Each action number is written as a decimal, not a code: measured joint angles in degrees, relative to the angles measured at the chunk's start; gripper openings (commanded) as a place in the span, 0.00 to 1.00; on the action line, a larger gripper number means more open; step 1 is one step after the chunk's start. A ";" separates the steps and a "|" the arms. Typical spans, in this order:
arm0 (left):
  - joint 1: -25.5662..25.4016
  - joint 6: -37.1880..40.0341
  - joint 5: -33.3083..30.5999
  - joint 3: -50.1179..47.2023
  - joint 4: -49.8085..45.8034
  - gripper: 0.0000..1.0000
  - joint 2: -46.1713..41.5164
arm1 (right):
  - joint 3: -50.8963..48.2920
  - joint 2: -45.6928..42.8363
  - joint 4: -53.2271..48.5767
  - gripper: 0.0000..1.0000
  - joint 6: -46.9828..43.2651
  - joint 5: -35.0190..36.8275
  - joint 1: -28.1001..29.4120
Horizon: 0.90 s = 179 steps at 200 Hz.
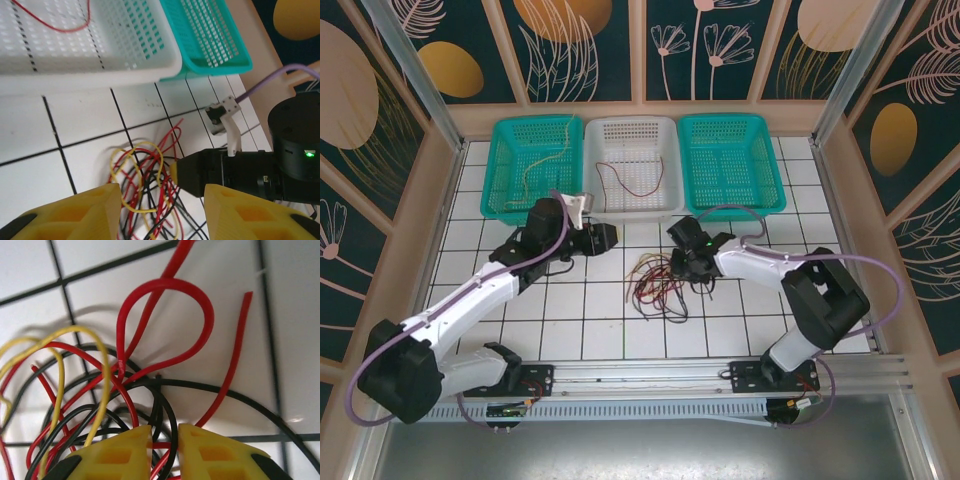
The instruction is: Untangle the cables
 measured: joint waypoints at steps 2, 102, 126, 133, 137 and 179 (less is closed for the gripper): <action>-0.33 0.00 -0.04 -0.07 0.17 0.46 0.24 | 0.20 0.11 -0.02 0.20 0.02 -0.04 0.37; -7.87 -1.95 -3.04 -0.31 1.86 0.47 9.14 | 3.72 -0.52 -1.33 0.36 -4.24 1.77 -1.64; -7.87 -2.27 -3.26 -0.33 1.84 0.47 9.18 | 4.09 2.62 -1.20 0.36 -6.69 1.73 -1.64; -7.87 -2.29 -3.26 -0.37 1.84 0.48 9.18 | 4.11 3.23 -1.22 0.37 -7.21 1.73 -1.64; -7.87 -2.32 -3.23 -0.39 1.84 0.48 9.18 | 4.20 3.52 -1.27 0.38 -7.52 1.75 -1.64; -7.89 -2.29 -3.15 -0.50 0.48 0.49 11.23 | 7.17 5.68 -0.15 0.35 -10.01 1.51 -2.40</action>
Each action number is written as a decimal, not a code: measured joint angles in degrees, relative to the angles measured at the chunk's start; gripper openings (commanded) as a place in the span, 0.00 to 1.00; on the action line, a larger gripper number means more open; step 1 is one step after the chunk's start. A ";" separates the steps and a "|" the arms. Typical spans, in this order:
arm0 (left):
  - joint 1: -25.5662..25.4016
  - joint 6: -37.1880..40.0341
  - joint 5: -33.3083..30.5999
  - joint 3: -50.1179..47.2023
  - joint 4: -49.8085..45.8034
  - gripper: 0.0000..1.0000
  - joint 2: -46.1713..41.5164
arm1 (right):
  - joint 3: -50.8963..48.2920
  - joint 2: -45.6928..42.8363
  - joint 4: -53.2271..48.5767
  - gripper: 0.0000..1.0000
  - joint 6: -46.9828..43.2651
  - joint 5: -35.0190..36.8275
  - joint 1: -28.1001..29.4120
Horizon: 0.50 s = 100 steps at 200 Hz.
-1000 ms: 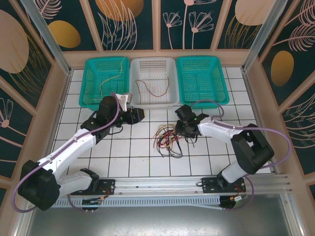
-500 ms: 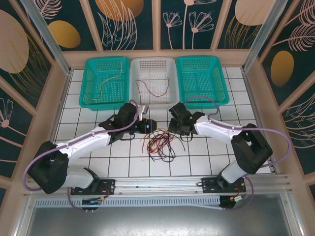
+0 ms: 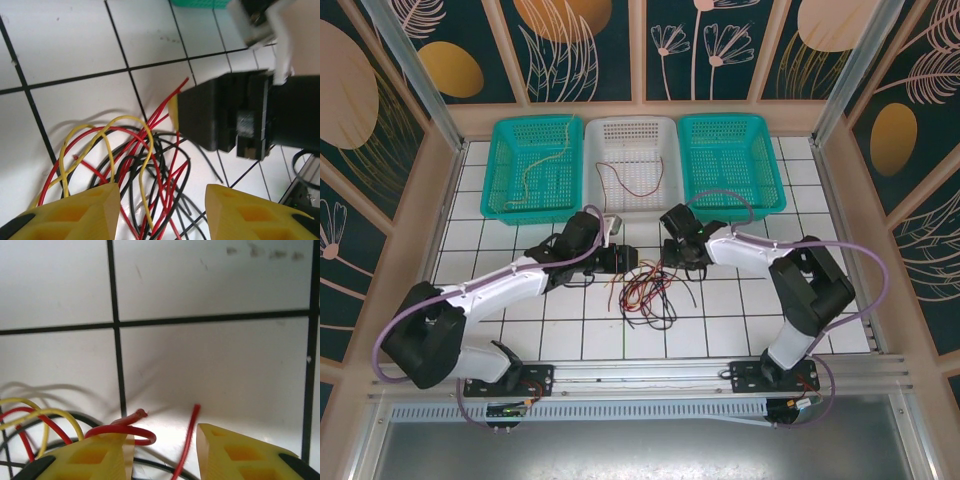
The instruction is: Untangle the cables
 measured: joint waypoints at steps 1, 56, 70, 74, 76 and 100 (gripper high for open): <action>0.00 0.00 0.00 -0.02 -0.02 0.49 0.00 | 0.07 0.07 0.04 0.35 -0.04 -0.02 -0.04; -0.20 0.33 0.42 0.11 -2.75 0.50 1.46 | 0.33 1.36 4.26 0.33 -1.75 -2.03 -1.60; -0.33 0.66 0.42 0.11 -3.52 0.49 2.01 | 0.28 1.36 5.90 0.24 -1.92 -3.30 -1.60; -0.39 0.72 0.42 0.11 -3.76 0.49 2.19 | 0.26 1.36 6.29 0.21 -2.38 -3.48 -1.60; -0.42 0.76 0.42 0.11 -3.80 0.49 2.21 | 0.26 1.36 6.47 0.20 -2.12 -3.63 -1.60; -0.42 1.14 0.44 0.09 -4.63 0.49 2.45 | 0.02 1.36 7.63 0.10 -2.91 -4.55 -1.60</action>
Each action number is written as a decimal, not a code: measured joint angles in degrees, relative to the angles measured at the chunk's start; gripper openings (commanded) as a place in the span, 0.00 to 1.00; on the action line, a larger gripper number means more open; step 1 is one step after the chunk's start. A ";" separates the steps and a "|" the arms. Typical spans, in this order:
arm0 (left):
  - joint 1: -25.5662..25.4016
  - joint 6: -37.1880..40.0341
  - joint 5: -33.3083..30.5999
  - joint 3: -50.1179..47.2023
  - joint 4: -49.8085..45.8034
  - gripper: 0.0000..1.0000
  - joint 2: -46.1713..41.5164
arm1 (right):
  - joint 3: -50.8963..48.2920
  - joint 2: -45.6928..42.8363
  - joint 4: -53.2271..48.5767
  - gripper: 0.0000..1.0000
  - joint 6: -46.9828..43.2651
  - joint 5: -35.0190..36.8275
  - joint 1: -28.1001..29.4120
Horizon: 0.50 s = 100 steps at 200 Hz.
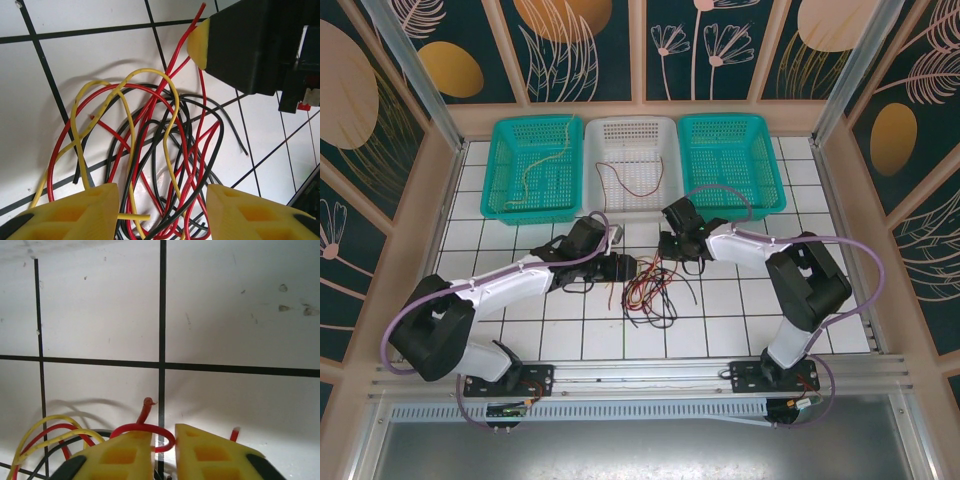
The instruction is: Untangle the cables
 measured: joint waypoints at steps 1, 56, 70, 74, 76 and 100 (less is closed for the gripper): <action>0.00 0.02 0.00 0.02 0.00 0.49 0.00 | -0.04 0.00 0.13 0.09 0.04 -0.07 0.00; 0.00 0.48 0.17 0.00 -0.07 0.48 0.72 | -3.65 -4.17 1.51 0.00 -0.11 2.03 1.49; 0.00 0.61 0.20 0.00 -0.09 0.48 0.74 | -3.89 -7.80 1.31 0.00 -0.33 4.24 3.61; 0.00 0.61 0.20 0.00 -0.07 0.48 0.74 | -3.89 -9.09 1.31 0.00 -0.37 4.72 4.42; 0.00 0.61 0.20 0.00 -0.07 0.48 0.74 | -3.89 -9.79 1.33 0.00 -0.39 5.18 4.85; -0.07 0.61 0.39 0.00 -0.02 0.47 0.92 | -3.87 -17.75 1.20 0.00 -1.25 8.70 9.42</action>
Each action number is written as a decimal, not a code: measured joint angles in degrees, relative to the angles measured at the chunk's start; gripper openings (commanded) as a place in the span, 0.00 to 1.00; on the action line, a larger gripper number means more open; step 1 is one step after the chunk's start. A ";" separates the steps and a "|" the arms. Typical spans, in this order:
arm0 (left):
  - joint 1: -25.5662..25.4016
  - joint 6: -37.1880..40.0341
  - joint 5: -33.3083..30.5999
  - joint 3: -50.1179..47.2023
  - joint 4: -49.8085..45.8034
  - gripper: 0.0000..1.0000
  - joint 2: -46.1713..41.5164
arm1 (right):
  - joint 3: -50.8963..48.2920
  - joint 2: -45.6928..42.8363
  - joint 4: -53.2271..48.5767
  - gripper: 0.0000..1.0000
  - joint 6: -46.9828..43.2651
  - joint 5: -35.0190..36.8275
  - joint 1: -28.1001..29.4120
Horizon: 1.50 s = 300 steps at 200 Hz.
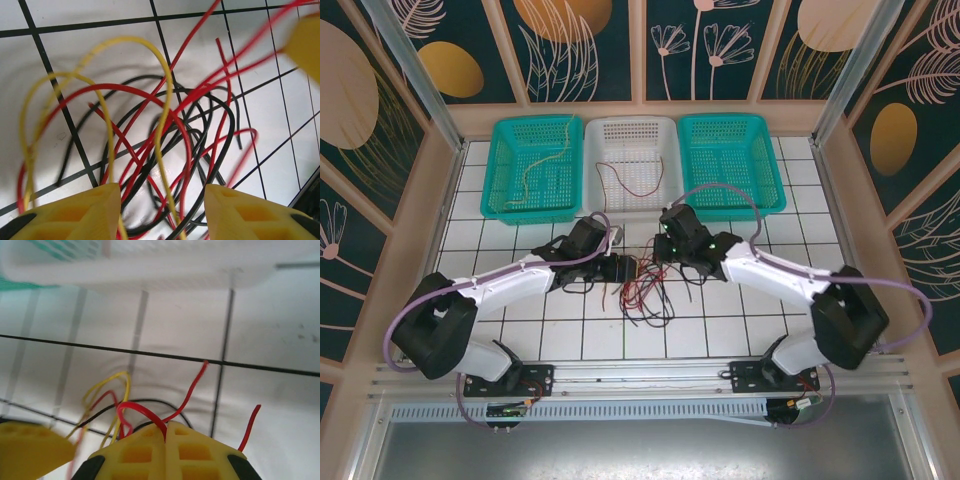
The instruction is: Untangle the cables
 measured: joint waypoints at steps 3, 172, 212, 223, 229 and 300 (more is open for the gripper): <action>-0.02 0.00 0.00 0.00 0.00 0.47 0.09 | 0.00 -0.96 -0.02 0.00 0.00 0.48 0.50; -0.26 -0.02 1.07 -3.10 1.44 0.43 1.51 | 14.80 -23.04 -7.37 0.00 -8.63 12.66 7.91; -0.26 0.55 -0.81 -2.99 -1.38 0.55 -4.68 | 14.95 -23.58 -7.89 0.00 -9.16 12.68 7.91; -0.26 0.76 -2.05 -2.58 -2.49 0.59 -8.24 | 14.95 -23.58 -8.04 0.00 -9.16 12.70 7.91; -0.26 0.98 -2.97 -1.97 -3.30 0.60 -10.38 | 14.95 -23.58 -8.07 0.00 -9.14 12.70 7.91; -0.24 1.20 -10.73 9.66 -8.17 0.65 -18.43 | 14.93 -23.58 -8.55 0.00 -9.14 12.61 7.91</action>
